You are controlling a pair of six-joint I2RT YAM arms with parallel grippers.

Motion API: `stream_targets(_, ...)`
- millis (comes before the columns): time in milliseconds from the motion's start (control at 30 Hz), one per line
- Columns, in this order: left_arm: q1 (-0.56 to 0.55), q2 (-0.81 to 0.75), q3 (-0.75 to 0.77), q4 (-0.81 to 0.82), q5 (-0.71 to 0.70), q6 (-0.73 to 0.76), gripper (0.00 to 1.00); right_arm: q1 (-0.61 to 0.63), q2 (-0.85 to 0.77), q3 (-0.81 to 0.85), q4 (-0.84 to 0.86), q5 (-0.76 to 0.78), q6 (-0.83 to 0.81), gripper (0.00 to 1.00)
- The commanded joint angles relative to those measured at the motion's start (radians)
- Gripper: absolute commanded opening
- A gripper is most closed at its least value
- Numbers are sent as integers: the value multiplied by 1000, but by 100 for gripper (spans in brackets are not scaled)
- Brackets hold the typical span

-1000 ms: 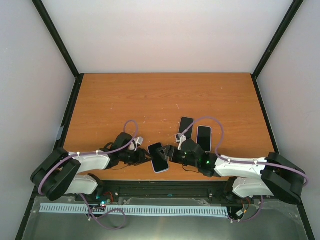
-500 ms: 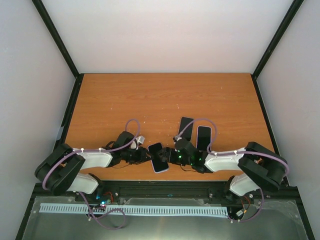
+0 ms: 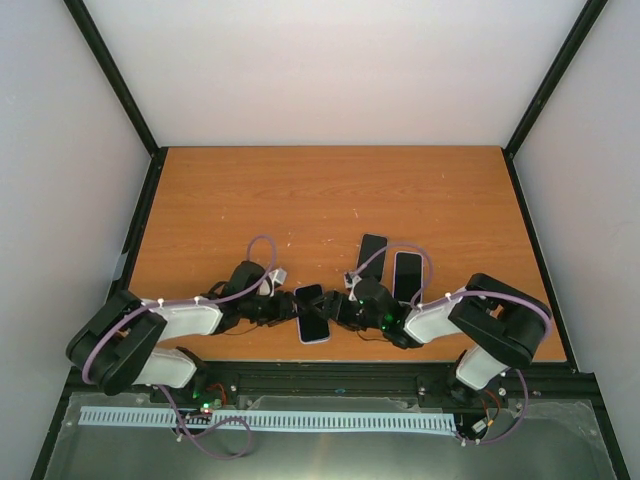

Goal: Put the phone into the phone case

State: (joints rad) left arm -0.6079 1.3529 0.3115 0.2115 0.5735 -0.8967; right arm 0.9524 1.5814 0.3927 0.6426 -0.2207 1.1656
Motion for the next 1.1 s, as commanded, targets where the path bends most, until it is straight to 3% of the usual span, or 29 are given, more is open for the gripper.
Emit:
stream_targets(0, -11, -39, -1, 72, 54, 21, 54, 24, 4, -29, 300, -128, 94, 78)
stream_targets(167, -11, -61, -17, 74, 41, 19, 63, 25, -15, -33, 330, -142, 99, 80)
stream_targets(333, -10, -62, -30, 90, 41, 6, 64, 25, -26, -42, 349, -130, 97, 80)
stream_targets(667, -11, -70, -34, 98, 41, -8, 66, 26, 112, -61, 619, -169, 178, 79)
stream_targets(1067, -12, -78, -27, 46, 10, 4, 58, 24, 239, -129, 807, -131, 237, 43)
